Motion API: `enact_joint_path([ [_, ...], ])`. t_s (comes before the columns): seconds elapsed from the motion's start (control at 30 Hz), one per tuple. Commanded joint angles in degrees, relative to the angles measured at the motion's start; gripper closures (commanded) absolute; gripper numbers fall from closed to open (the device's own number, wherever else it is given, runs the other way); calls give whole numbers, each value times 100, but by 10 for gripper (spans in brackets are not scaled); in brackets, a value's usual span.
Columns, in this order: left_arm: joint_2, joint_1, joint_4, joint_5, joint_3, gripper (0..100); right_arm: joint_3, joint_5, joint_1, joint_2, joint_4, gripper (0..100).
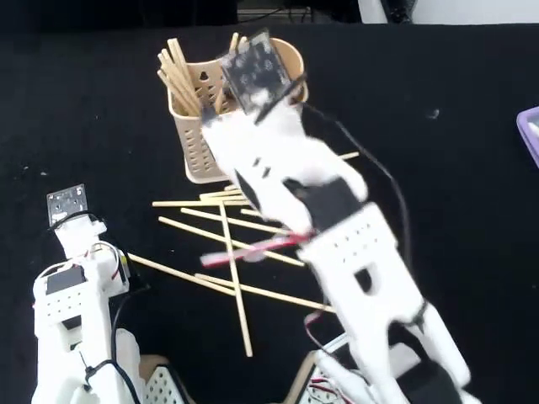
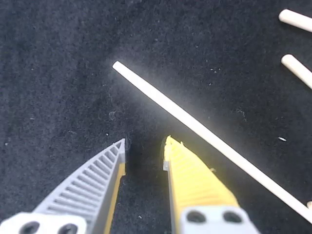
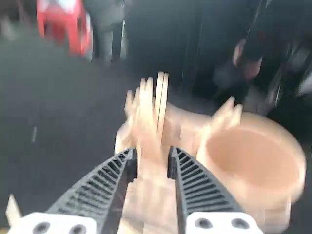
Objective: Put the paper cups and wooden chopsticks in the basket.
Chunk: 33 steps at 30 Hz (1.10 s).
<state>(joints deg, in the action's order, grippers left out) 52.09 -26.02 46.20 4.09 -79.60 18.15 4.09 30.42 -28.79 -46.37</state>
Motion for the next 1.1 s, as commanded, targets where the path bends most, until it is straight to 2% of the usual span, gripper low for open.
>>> enact_joint_path([
  [0.0,97,66,-88,-9,40,865,813,747,9,-558,-1934,886],
  [0.13,97,66,-88,-9,40,865,2167,1125,431,-541,-1407,877],
  [0.27,97,66,-88,-9,40,865,2703,1125,686,92,-712,801],
  [0.57,97,66,-88,-9,40,865,1059,1160,651,2721,-1319,794],
  [0.73,97,66,-88,-9,40,865,391,1160,835,3204,-1679,794],
  [0.93,97,66,-88,-9,40,865,303,1187,949,3503,-1670,794],
  [1.07,97,66,-88,-9,40,865,268,1635,914,3714,-1653,794],
])
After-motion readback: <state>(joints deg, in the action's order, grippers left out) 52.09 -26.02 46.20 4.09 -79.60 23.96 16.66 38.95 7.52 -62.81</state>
